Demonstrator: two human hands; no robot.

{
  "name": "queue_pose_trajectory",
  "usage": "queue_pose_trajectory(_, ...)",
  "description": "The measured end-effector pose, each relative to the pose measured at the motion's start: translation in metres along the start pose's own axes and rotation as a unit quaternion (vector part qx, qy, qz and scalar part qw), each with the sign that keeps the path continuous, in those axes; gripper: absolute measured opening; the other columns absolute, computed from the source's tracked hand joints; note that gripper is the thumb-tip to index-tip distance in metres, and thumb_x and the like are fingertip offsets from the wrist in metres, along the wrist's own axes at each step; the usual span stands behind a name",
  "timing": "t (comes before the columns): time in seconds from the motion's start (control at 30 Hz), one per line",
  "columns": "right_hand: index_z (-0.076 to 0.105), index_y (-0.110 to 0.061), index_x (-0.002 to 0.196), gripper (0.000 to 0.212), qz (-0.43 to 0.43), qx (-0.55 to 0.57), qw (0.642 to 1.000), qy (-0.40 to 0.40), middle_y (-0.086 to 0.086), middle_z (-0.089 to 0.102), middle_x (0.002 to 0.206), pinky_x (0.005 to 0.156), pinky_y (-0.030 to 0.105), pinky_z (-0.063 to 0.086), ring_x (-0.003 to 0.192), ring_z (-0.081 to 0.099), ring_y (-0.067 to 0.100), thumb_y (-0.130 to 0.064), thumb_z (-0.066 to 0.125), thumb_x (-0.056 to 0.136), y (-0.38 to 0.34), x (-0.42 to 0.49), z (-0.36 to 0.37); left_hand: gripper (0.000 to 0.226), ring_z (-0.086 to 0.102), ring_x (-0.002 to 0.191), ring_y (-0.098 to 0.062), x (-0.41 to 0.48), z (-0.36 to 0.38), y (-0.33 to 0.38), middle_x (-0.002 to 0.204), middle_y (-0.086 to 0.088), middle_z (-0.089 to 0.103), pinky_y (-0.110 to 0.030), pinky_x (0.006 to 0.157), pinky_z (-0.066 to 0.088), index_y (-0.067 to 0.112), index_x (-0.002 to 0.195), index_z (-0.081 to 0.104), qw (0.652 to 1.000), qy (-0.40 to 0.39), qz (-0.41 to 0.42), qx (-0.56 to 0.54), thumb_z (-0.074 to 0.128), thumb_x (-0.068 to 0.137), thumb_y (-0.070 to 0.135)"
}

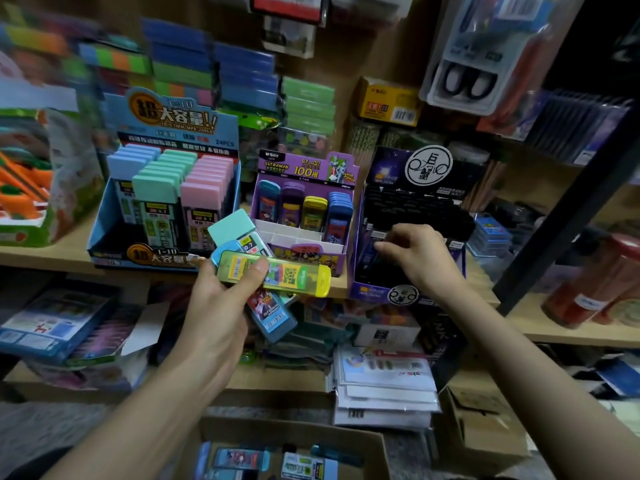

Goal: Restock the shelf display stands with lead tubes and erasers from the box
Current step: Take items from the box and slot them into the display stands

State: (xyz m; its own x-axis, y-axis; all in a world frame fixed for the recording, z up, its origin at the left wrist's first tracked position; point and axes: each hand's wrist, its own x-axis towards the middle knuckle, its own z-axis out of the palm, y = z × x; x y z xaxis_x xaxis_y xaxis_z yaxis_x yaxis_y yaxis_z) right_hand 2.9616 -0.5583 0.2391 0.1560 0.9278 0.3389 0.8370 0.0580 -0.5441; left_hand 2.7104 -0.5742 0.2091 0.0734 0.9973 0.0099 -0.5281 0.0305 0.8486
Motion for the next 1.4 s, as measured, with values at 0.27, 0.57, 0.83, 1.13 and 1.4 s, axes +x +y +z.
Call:
queue_pose_trajectory(0.27, 0.07, 0.0, 0.08, 0.031, 0.027, -0.075, 0.997, 0.012, 0.007, 0.062, 0.065, 0.057, 0.026, 0.044, 0.067, 0.061, 0.021, -0.029, 0.063, 0.089, -0.007, -0.001, 0.011, 0.035, 0.071, 0.085, -0.018, -0.002, 0.001, -0.006, 0.096, -0.004, 0.071, -0.039, 0.077, 0.056, 0.015, 0.106, 0.056, 1.0, -0.001, -0.01, 0.014, 0.065, 0.073, 0.017)
queue_pose_trajectory(0.57, 0.064, -0.011, 0.088, 0.042, 0.103, 0.291, 0.94, -0.143, 0.004, 0.068, 0.069, 0.045, 0.024, 0.046, 0.053, 0.062, 0.012, -0.051, 0.053, 0.088, -0.088, -0.049, 0.009, 0.027, 0.071, 0.081, -0.016, -0.004, -0.005, 0.0, 0.089, 0.0, 0.072, -0.035, 0.073, 0.057, 0.015, 0.106, 0.055, 1.0, 0.015, 0.006, 0.019, 0.065, 0.081, 0.012)
queue_pose_trajectory(0.83, 0.057, 0.006, 0.098, 0.012, 0.181, 0.433, 0.868, -0.162, 0.014, 0.062, 0.065, 0.038, 0.015, 0.044, 0.042, 0.058, 0.007, -0.004, 0.058, 0.09, -0.116, -0.064, 0.029, 0.046, 0.07, 0.081, -0.013, -0.005, -0.015, 0.007, 0.09, -0.001, 0.072, -0.025, 0.066, 0.056, 0.012, 0.11, 0.052, 0.999, -0.034, 0.003, 0.032, 0.069, 0.067, 0.007)
queue_pose_trajectory(1.13, 0.065, -0.008, 0.09, 0.006, 0.077, 0.381, 0.921, -0.032, 0.0, 0.066, 0.067, 0.042, 0.017, 0.044, 0.054, 0.058, 0.005, -0.013, 0.063, 0.087, -0.1, -0.026, -0.012, 0.044, 0.07, 0.076, -0.01, 0.001, -0.038, 0.025, 0.08, 0.005, 0.074, -0.026, 0.066, 0.056, 0.022, 0.105, 0.055, 0.995, -0.032, 0.017, 0.092, 0.064, 0.077, -0.011)
queue_pose_trajectory(1.4, 0.067, -0.011, 0.087, 0.017, -0.116, -0.114, 0.986, -0.045, 0.005, 0.065, 0.078, 0.066, 0.033, 0.044, 0.074, 0.058, 0.022, -0.028, 0.066, 0.086, -0.094, 0.04, -0.033, 0.046, 0.07, 0.087, -0.015, 0.005, -0.052, 0.039, 0.092, -0.001, 0.073, -0.031, 0.07, 0.054, 0.026, 0.11, 0.055, 0.993, -0.034, 0.019, 0.114, 0.069, 0.076, -0.002)
